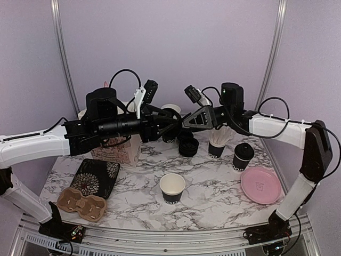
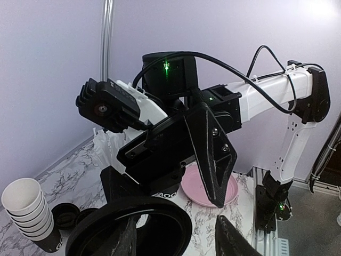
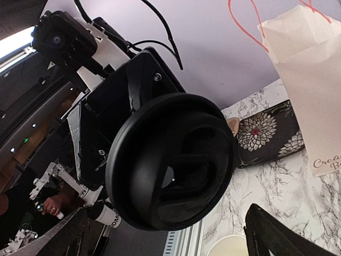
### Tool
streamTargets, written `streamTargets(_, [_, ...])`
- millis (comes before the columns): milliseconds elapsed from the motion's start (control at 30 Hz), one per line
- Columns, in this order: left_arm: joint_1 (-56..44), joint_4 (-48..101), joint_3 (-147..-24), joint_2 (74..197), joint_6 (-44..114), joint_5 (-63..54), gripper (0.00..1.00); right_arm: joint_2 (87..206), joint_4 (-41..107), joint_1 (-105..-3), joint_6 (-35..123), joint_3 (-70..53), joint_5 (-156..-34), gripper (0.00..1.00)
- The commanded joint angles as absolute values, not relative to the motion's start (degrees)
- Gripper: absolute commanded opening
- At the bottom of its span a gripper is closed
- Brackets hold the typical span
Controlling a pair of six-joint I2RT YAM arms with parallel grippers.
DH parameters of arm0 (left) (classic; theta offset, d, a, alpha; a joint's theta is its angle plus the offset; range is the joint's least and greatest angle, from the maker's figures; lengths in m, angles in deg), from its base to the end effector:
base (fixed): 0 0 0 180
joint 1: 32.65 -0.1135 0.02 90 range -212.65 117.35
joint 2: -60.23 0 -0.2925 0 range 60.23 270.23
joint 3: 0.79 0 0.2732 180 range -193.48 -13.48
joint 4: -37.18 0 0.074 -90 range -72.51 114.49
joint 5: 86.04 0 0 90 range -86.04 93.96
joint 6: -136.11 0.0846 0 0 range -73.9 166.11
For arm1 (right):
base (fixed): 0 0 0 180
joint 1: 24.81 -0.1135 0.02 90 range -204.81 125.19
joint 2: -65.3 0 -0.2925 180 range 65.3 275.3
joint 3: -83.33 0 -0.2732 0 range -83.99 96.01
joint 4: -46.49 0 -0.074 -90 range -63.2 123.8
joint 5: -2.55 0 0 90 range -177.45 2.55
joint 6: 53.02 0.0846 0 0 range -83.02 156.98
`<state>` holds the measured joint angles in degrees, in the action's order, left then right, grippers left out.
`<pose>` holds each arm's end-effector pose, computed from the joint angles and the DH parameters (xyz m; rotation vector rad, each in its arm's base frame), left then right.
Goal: Pack the takeout coffee
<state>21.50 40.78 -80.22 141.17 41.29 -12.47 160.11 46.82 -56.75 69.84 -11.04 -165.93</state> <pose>0.2161 -0.3399 0.4008 0.8918 1.3638 -1.0252 0.2990 0.2841 0.3474 -1.1569 1.6827 1.9218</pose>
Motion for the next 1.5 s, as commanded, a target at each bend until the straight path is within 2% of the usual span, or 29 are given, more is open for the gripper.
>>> streamTargets(0, [21.24,41.08,-82.29,140.16,40.89,-14.52,0.51,162.63,53.61,-58.01,76.78,-8.91,-167.29,0.99])
streamTargets(200, [21.24,41.36,-82.55,140.83,40.48,-15.12,0.50,164.33,58.66,-58.20,80.61,-8.47,-167.34,0.94])
streamTargets(733, [21.23,41.89,-83.26,144.30,39.38,-16.04,0.52,163.83,62.42,-59.81,81.75,-8.14,-168.27,0.66])
streamTargets(800, [21.23,41.89,-82.97,144.22,39.60,-14.85,0.53,163.74,57.79,-59.56,77.87,-7.32,-167.33,0.62])
streamTargets(933, [21.23,39.51,-80.43,141.58,39.27,-8.65,0.62,163.49,44.07,-55.78,66.05,-4.87,-164.48,0.64])
streamTargets(1033, [21.23,30.10,-80.39,139.40,39.49,0.22,0.66,162.28,35.82,-51.80,57.50,-4.18,-161.30,0.64])
streamTargets(1200, [21.32,5.91,-84.35,137.94,33.83,12.34,0.66,159.89,12.36,-50.30,32.08,0.35,-150.78,0.66])
streamTargets(1300, [21.32,-6.92,-85.25,137.94,31.17,18.28,0.71,157.77,7.15,-50.30,24.81,-0.50,-146.22,0.70])
streamTargets(1467, [21.16,-23.60,-87.60,143.85,30.30,20.30,0.85,154.04,3.44,-50.27,16.56,-3.20,-139.79,0.80])
